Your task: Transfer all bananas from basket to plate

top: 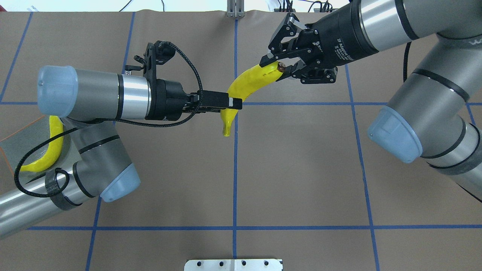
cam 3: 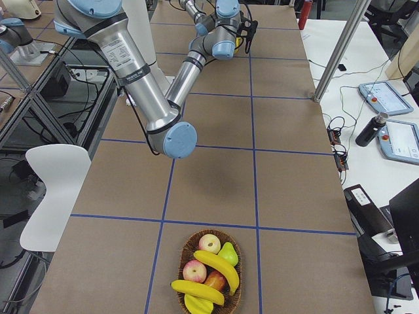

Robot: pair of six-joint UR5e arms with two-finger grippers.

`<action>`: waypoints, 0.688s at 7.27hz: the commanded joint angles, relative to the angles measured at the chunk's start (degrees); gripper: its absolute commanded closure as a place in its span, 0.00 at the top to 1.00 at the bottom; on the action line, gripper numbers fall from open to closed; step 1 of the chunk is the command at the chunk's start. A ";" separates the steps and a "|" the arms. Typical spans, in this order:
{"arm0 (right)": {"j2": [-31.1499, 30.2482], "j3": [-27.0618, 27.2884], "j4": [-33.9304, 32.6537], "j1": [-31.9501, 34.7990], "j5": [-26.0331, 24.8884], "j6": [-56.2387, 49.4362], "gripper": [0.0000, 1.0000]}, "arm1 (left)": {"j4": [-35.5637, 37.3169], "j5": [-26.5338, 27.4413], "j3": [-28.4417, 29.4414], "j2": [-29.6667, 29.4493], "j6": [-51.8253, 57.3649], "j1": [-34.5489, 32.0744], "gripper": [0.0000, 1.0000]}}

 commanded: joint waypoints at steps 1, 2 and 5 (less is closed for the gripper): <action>0.28 -0.02 0.00 -0.84 -0.79 -0.09 0.00 | -0.29 0.00 -0.09 -0.03 0.00 0.05 0.45; 0.46 -0.11 0.00 -1.54 -1.67 -0.44 0.00 | -1.25 0.70 -0.52 -0.03 0.00 -0.04 0.28; 0.37 -0.37 2.63 -1.98 -4.56 -3.32 0.99 | -3.37 2.47 -0.44 0.67 0.00 0.05 0.00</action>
